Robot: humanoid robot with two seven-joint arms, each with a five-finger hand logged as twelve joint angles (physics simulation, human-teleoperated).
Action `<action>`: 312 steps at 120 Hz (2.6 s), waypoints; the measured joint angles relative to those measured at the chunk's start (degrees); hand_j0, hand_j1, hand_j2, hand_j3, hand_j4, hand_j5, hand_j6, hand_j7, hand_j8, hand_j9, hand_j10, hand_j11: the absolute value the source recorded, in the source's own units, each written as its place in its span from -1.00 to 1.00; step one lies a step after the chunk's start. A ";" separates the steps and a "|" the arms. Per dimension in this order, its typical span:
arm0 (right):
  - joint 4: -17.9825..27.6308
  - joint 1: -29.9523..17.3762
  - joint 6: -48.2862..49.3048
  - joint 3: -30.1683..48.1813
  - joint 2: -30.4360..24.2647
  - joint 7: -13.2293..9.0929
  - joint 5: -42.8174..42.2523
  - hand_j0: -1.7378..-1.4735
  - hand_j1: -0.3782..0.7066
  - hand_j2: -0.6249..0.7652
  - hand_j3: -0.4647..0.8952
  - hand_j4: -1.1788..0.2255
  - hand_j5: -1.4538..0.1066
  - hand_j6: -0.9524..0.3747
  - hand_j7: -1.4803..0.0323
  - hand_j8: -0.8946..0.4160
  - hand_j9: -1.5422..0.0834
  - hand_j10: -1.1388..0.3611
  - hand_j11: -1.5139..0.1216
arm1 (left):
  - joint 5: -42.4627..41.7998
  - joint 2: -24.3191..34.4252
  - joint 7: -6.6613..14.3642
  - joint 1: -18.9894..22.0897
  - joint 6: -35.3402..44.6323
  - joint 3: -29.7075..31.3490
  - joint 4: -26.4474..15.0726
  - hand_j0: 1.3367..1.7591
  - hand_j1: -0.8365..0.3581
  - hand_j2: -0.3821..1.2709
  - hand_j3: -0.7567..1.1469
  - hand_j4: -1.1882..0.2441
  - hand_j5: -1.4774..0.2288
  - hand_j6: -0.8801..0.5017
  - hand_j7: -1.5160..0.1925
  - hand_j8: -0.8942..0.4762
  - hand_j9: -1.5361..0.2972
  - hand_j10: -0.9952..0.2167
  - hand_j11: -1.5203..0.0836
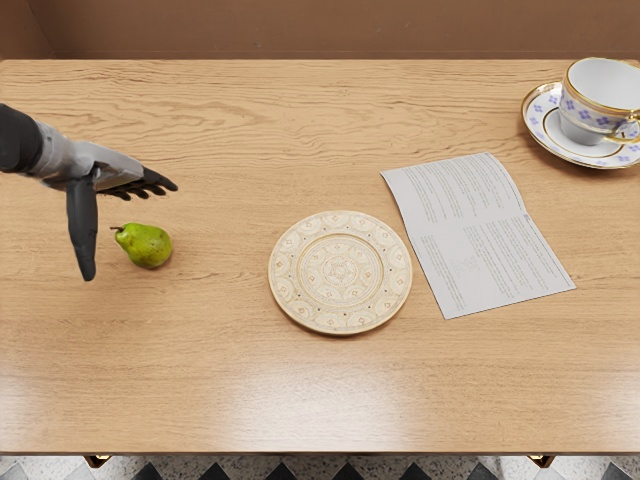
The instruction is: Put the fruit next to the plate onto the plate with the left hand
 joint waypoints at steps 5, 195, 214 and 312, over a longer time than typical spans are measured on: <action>0.00 0.00 0.01 0.00 0.00 0.01 -0.01 -0.40 -0.89 -0.11 -0.32 0.64 0.82 0.40 0.91 0.33 0.85 0.48 0.81 | 1.76 -0.90 0.19 0.01 1.24 0.27 0.09 0.52 0.98 -0.54 -0.20 0.65 0.73 0.27 0.77 0.30 0.68 0.64 0.90; -0.01 0.03 0.00 0.00 0.00 -0.04 -0.05 -0.40 -0.89 -0.11 -0.32 0.64 0.82 0.40 0.91 0.33 0.85 0.48 0.81 | 19.56 -13.39 0.58 11.58 35.44 9.09 1.63 0.52 0.83 -0.52 -0.20 0.54 0.61 0.15 0.65 0.18 0.56 0.51 0.77; -0.01 0.05 0.01 0.00 0.00 -0.04 -0.06 -0.40 -0.89 -0.11 -0.32 0.64 0.82 0.40 0.91 0.33 0.85 0.48 0.81 | 20.34 -12.93 0.58 12.61 35.56 9.12 1.73 0.52 0.72 -0.50 -0.20 0.47 0.53 0.08 0.58 0.11 0.49 0.42 0.68; -0.07 0.08 -0.01 0.03 0.00 -0.04 -0.05 -0.40 -0.89 -0.11 -0.32 0.64 0.82 0.40 0.91 0.33 0.86 0.48 0.81 | 25.45 -13.33 0.58 15.20 39.53 9.13 1.61 0.52 0.43 -0.47 -0.20 0.27 0.31 -0.13 0.35 -0.11 0.28 0.18 0.45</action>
